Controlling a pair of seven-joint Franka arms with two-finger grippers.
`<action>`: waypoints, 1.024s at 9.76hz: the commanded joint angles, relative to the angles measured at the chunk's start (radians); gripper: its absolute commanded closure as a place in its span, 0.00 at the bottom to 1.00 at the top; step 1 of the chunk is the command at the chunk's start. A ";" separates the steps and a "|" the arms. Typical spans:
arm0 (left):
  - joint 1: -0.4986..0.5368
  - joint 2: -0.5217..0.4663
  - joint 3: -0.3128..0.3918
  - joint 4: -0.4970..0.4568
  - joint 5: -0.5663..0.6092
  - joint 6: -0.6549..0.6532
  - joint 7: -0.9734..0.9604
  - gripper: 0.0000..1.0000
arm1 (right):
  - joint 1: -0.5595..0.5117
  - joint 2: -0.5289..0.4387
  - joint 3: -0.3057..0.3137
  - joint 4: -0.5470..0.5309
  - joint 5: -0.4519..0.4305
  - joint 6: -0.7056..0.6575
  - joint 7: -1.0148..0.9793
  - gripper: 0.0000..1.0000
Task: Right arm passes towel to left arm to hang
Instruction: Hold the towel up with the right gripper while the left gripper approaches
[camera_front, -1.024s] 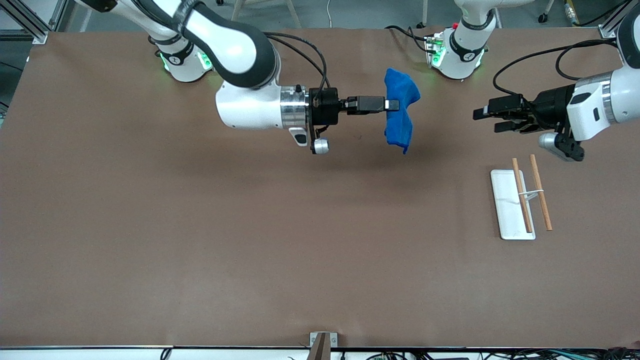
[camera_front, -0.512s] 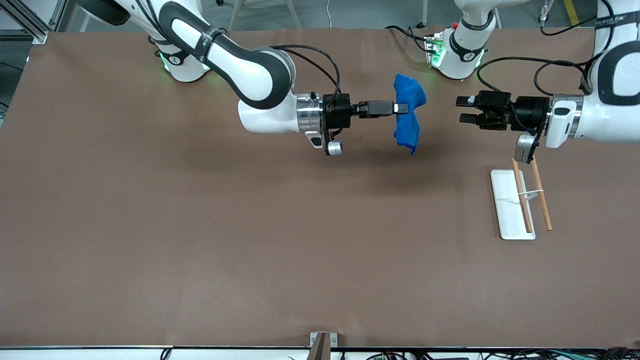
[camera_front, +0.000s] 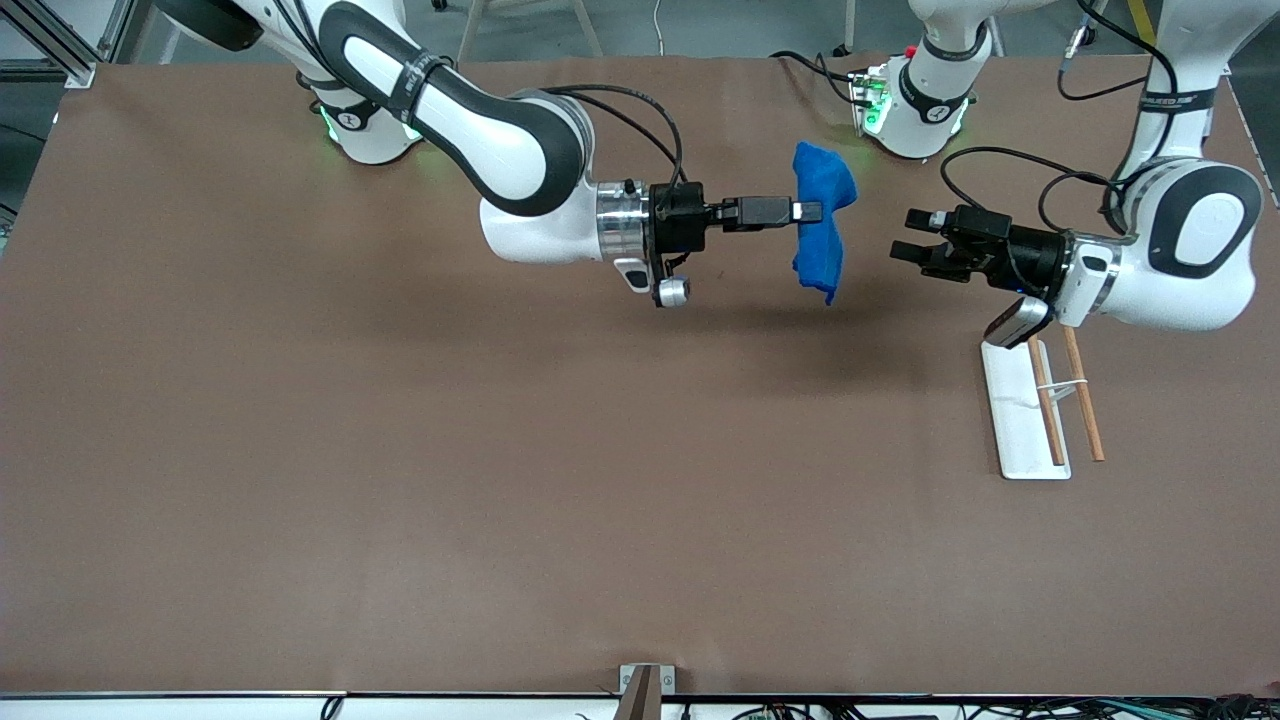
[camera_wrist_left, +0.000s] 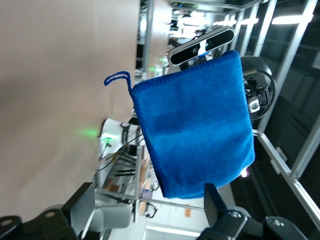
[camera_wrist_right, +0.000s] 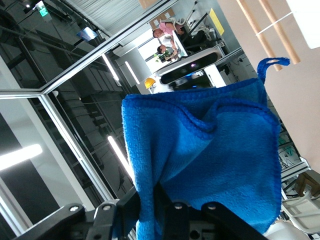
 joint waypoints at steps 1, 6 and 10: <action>-0.012 0.004 -0.004 -0.102 -0.104 0.019 0.099 0.05 | 0.019 0.007 0.006 0.026 0.043 0.005 -0.032 0.99; -0.025 -0.024 -0.088 -0.253 -0.397 0.074 0.236 0.10 | 0.030 0.010 0.005 0.035 0.070 0.010 -0.044 0.99; -0.017 -0.025 -0.088 -0.250 -0.442 0.073 0.236 0.53 | 0.030 0.010 0.005 0.035 0.070 0.012 -0.044 0.99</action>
